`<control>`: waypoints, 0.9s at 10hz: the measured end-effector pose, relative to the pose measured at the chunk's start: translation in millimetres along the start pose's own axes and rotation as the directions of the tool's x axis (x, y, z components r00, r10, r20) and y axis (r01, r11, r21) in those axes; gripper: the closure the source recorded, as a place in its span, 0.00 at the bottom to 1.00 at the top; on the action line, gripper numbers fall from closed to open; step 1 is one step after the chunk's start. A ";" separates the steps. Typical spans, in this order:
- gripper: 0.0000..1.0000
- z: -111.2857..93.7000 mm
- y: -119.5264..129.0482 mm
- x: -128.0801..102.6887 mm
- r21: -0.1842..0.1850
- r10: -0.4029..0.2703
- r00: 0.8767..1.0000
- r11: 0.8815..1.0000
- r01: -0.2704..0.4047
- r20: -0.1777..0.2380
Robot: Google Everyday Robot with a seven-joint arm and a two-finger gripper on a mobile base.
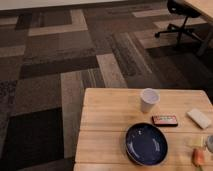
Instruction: Place the pepper in the ceramic bowl
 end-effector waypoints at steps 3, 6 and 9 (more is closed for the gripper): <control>0.35 11.2 -5.3 0.2 0.017 -0.002 1.000 1.000 0.002 -0.029; 0.35 12.8 -9.4 -1.0 0.084 -0.028 0.998 0.996 0.032 -0.050; 0.74 20.4 -8.6 1.1 0.124 -0.025 0.997 0.992 0.034 -0.072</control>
